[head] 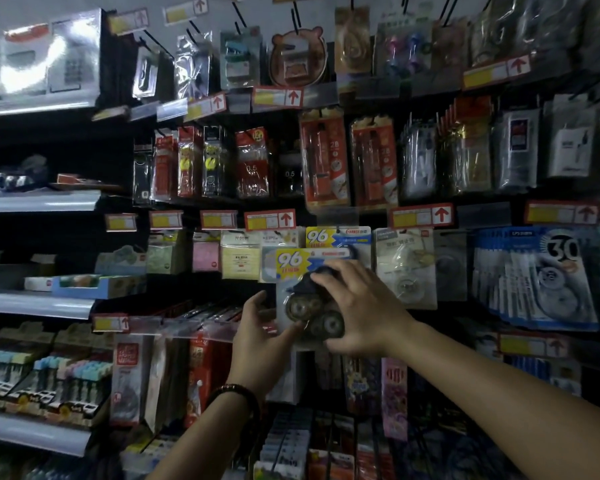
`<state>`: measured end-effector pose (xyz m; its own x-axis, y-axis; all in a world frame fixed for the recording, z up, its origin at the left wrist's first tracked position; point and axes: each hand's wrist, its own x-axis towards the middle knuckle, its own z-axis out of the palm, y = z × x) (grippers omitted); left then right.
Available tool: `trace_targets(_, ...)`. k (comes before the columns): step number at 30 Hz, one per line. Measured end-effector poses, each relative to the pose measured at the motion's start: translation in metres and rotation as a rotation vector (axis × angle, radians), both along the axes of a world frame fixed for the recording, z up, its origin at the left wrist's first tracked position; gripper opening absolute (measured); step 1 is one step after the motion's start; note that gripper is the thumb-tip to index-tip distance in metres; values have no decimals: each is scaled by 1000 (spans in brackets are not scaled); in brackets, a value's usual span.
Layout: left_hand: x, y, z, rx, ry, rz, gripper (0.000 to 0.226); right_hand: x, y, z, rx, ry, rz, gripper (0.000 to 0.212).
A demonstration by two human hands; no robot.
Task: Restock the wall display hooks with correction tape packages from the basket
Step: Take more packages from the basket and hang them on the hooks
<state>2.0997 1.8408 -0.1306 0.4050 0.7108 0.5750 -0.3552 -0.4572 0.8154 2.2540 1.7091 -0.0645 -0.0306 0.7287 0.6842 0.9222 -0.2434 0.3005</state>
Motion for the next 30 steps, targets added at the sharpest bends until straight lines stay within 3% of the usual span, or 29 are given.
trace_targets(2,0,1,3,60,52,76,74,7,-1,7,7,6,-84,113)
trace_targets(10,0,-4,4,319,256,200,58,29,4,20,13,-98,-264,116)
trace_targets(16,-2,-4,5,319,274,200,61,25,8,34,17,-122,-366,113)
trace_targets(25,-5,-8,3,499,426,273,43,16,8,41,-93,-19,-394,114)
trace_targets(30,-14,-14,1,605,509,297,41,9,11,37,-117,21,-416,104)
